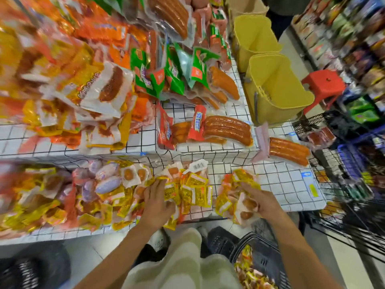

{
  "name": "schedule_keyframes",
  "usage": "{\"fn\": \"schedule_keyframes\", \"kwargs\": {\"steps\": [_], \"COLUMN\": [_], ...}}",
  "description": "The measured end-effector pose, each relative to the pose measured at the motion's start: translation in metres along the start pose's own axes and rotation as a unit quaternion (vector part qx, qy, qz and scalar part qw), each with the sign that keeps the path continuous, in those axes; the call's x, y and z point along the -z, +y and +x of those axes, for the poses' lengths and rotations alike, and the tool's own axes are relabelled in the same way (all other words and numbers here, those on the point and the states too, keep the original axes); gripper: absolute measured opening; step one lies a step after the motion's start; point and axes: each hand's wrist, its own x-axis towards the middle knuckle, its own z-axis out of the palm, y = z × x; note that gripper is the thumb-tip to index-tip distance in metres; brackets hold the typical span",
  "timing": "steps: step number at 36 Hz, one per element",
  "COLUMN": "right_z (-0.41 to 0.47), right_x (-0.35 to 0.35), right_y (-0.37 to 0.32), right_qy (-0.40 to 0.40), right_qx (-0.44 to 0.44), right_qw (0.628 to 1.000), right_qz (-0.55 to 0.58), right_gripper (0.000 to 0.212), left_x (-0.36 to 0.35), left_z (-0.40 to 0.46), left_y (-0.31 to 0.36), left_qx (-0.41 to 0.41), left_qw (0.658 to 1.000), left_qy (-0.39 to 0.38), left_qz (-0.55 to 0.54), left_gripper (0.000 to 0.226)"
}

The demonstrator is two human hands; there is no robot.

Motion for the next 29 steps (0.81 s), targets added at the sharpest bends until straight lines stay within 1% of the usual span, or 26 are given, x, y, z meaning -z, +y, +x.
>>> {"fn": "schedule_keyframes", "kwargs": {"steps": [1,3,4,6,9,12,14,15,18,21,22,23,24,25,27,28,29], "right_z": [-0.002,-0.004,-0.005,-0.008,-0.016,-0.026,-0.037,-0.043,-0.065,-0.086,-0.091,-0.095,-0.098,-0.1,-0.102,-0.103,-0.103], "right_x": [-0.006,-0.018,-0.024,-0.031,-0.035,-0.033,-0.032,-0.033,-0.037,-0.05,-0.055,-0.061,-0.068,-0.076,-0.095,-0.105,-0.115], "right_y": [0.002,0.006,0.008,0.01,0.009,0.0,-0.009,-0.013,-0.028,-0.045,-0.049,-0.053,-0.056,-0.058,-0.059,-0.058,-0.058], "right_qy": [0.001,0.006,0.008,0.009,-0.018,-0.007,-0.009,-0.016,-0.056,-0.135,-0.164,-0.19,-0.213,-0.23,-0.245,-0.247,-0.251], "right_qx": [-0.006,-0.02,-0.017,0.004,0.021,0.059,0.087,0.1,0.133,0.145,0.144,0.138,0.129,0.119,0.094,0.08,0.065], "right_qw": [1.0,0.999,0.998,0.996,0.991,0.993,0.992,0.991,0.987,0.978,0.973,0.967,0.962,0.957,0.955,0.956,0.957], "right_qz": [0.01,0.045,0.057,0.085,0.127,0.106,0.092,0.088,0.073,0.067,0.078,0.097,0.116,0.131,0.138,0.134,0.127], "right_gripper": [0.064,0.05,0.043,0.037,0.035,0.044,0.053,0.053,0.044,0.046,0.044,0.039,0.034,0.03,0.028,0.029,0.028], "left_x": [0.001,0.001,0.002,0.003,0.007,0.012,0.015,0.017,0.023,0.032,0.037,0.042,0.046,0.049,0.052,0.054,0.055], "left_z": [0.0,0.0,0.0,-0.001,-0.004,-0.008,-0.01,-0.01,-0.011,-0.01,-0.009,-0.008,-0.006,-0.004,-0.001,0.0,0.0], "left_y": [-0.002,-0.005,-0.008,-0.012,-0.015,-0.015,-0.015,-0.015,-0.014,-0.007,-0.003,0.001,0.004,0.006,0.006,0.005,0.003], "left_qx": [-0.001,-0.011,-0.019,-0.034,-0.047,-0.065,-0.074,-0.078,-0.068,-0.036,-0.013,0.016,0.05,0.083,0.127,0.138,0.143], "left_qw": [1.0,1.0,1.0,0.999,0.998,0.996,0.993,0.992,0.977,0.947,0.931,0.906,0.869,0.818,0.69,0.636,0.596], "left_qy": [-0.003,-0.005,-0.007,-0.012,-0.009,-0.002,-0.011,-0.018,-0.055,-0.091,-0.1,-0.11,-0.126,-0.155,-0.236,-0.276,-0.311], "left_qz": [-0.003,-0.006,-0.004,-0.007,-0.032,-0.065,-0.086,-0.101,-0.192,-0.307,-0.351,-0.407,-0.475,-0.548,-0.673,-0.708,-0.726], "left_gripper": [0.075,0.074,0.072,0.07,0.066,0.064,0.062,0.063,0.061,0.046,0.043,0.046,0.055,0.063,0.071,0.075,0.081]}}
